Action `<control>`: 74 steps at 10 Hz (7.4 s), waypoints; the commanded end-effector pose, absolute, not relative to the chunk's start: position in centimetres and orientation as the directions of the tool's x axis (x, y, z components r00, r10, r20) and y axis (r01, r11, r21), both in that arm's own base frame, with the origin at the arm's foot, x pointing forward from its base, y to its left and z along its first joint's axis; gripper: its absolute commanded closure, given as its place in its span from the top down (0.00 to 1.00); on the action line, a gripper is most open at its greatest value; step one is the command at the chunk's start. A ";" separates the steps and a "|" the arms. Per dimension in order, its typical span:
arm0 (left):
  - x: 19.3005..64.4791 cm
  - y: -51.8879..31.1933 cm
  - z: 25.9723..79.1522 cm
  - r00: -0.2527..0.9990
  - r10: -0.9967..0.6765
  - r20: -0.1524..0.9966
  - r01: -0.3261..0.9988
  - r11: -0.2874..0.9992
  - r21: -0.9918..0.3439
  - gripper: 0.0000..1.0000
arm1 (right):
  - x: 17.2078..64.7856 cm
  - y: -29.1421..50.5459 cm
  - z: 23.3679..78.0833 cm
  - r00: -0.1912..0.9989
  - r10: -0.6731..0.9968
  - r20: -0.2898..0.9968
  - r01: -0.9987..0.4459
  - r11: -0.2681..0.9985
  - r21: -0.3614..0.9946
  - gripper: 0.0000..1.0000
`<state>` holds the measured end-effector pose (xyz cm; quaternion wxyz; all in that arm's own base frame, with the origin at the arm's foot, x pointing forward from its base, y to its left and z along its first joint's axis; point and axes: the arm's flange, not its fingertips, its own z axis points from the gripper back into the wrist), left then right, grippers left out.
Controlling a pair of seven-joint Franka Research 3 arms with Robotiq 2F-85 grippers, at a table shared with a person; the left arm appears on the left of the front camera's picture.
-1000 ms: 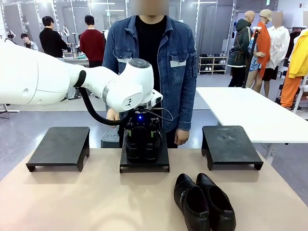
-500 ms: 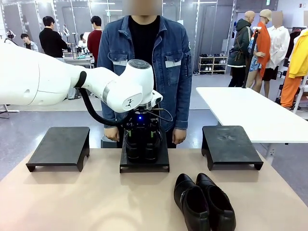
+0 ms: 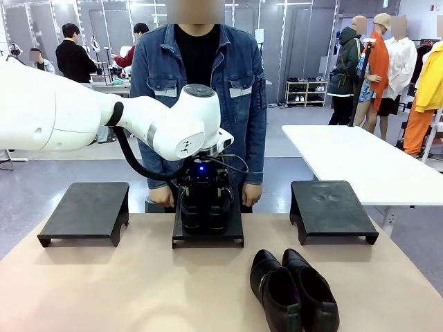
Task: Place the shoes on the stand as instructed by the person.
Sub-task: Pick up another pair of Shoes and place it on the Shoes Stand indicated by the person.
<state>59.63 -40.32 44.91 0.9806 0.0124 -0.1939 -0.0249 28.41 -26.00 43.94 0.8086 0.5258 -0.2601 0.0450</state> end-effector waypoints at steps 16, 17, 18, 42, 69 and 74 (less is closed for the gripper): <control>33.9 12.2 40.5 0.909 0.145 0.391 0.357 0.216 -0.909 1.00 | 28.4 -26.0 44.1 0.855 -0.207 0.476 -0.355 0.437 0.827 1.00; 32.6 13.8 39.1 0.897 0.188 0.401 0.376 0.158 -0.913 1.00 | 28.4 -26.0 44.1 0.855 -0.207 0.476 -0.355 0.437 0.827 1.00; 31.8 15.0 37.6 0.909 0.192 0.369 0.343 0.156 -0.926 1.00 | 28.4 -26.0 44.1 0.855 -0.207 0.476 -0.355 0.437 0.827 1.00; 35.2 8.2 47.6 0.966 0.082 0.244 0.205 0.325 -0.923 1.00 | 28.4 -26.0 44.1 0.855 -0.207 0.476 -0.355 0.437 0.827 1.00; 32.6 -49.3 55.6 0.996 -0.054 0.066 0.062 0.991 -0.120 1.00 | 28.4 -26.0 44.1 0.855 -0.207 0.476 -0.355 0.437 0.827 1.00; 31.6 -60.2 49.5 0.995 -0.053 0.079 0.057 0.997 -0.056 1.00 | 28.4 -26.0 44.1 0.855 -0.207 0.476 -0.355 0.437 0.827 1.00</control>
